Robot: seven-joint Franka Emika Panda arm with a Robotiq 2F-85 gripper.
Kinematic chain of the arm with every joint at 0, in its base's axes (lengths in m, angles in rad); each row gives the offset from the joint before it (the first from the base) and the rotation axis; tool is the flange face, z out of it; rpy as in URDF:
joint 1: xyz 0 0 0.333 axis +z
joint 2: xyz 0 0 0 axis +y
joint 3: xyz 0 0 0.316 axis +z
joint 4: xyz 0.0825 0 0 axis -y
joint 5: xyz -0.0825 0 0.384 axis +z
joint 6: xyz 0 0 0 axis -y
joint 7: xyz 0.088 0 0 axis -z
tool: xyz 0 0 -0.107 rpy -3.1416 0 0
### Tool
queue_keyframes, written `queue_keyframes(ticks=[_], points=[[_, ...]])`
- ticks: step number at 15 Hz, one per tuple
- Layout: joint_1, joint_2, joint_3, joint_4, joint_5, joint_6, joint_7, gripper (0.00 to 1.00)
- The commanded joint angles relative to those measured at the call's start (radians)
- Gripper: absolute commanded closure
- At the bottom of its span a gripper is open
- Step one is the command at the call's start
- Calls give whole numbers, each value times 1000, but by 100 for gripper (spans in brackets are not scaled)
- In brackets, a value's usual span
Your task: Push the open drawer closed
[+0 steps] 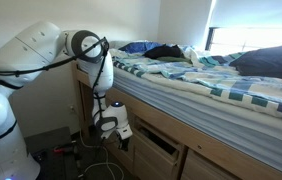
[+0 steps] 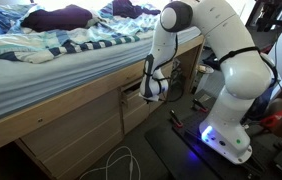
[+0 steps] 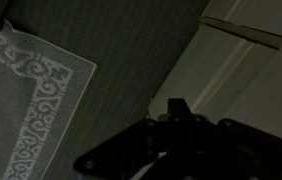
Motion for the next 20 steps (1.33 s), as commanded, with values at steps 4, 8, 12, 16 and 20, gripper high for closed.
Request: queue_keyframes(ticks=[4,8,12,16,20], points=[[-176,-41,156,-21,11,137,-110,100],[-240,20,208,84,33,132,-83,100],[-285,97,241,168,37,129,-83,100],[-280,183,237,253,74,129,-68,100],[-260,224,223,318,121,129,-67,100]])
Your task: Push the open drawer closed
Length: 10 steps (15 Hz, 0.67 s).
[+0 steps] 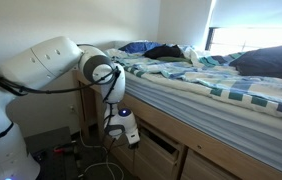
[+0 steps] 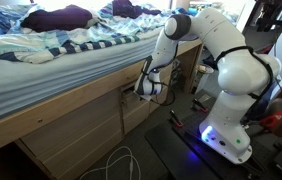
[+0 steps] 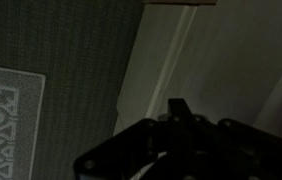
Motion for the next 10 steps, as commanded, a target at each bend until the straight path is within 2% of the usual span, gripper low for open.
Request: queue_keyframes(ticks=[1,10], points=[[18,33,-4,73,56,-1,2,100],[46,67,-8,168,97,-2,-6,100]])
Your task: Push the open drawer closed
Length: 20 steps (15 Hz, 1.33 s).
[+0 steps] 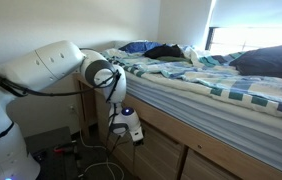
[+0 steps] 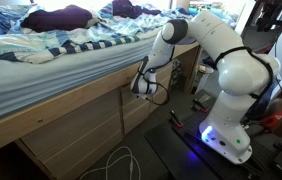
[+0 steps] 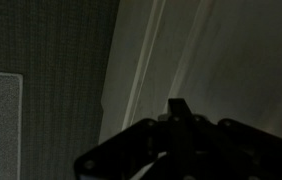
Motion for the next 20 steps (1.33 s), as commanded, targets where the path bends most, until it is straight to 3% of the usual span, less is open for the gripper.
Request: queue_keyframes(ticks=[1,3,11,20], points=[[18,7,-7,34,32,-2,-8,100],[22,-14,-10,-3,22,-2,-27,100],[5,-185,16,-354,-6,-6,-175,100],[24,-479,70,-705,-36,-31,-208,100]])
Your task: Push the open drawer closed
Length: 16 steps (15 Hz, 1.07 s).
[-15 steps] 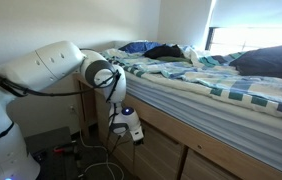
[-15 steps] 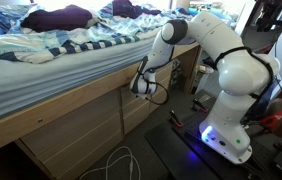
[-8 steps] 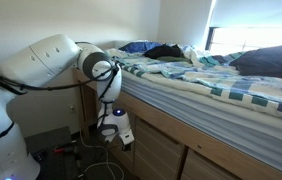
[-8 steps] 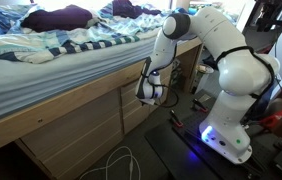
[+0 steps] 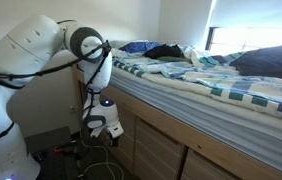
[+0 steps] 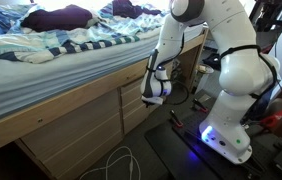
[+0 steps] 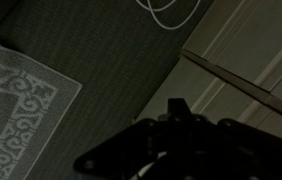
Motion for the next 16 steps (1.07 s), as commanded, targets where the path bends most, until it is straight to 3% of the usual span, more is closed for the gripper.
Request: queue_keyframes(ticks=[1,6,9,11,12,16], points=[[17,-187,18,-175,-17,-47,-14,100],[88,-385,-15,-289,-2,-119,-7,100],[150,-514,-73,-331,6,-188,-24,100],[238,-593,-172,-353,13,-254,-40,100],[307,-577,-247,-297,46,-293,-80,100],[474,-643,-482,-317,-40,-308,-83,100]])
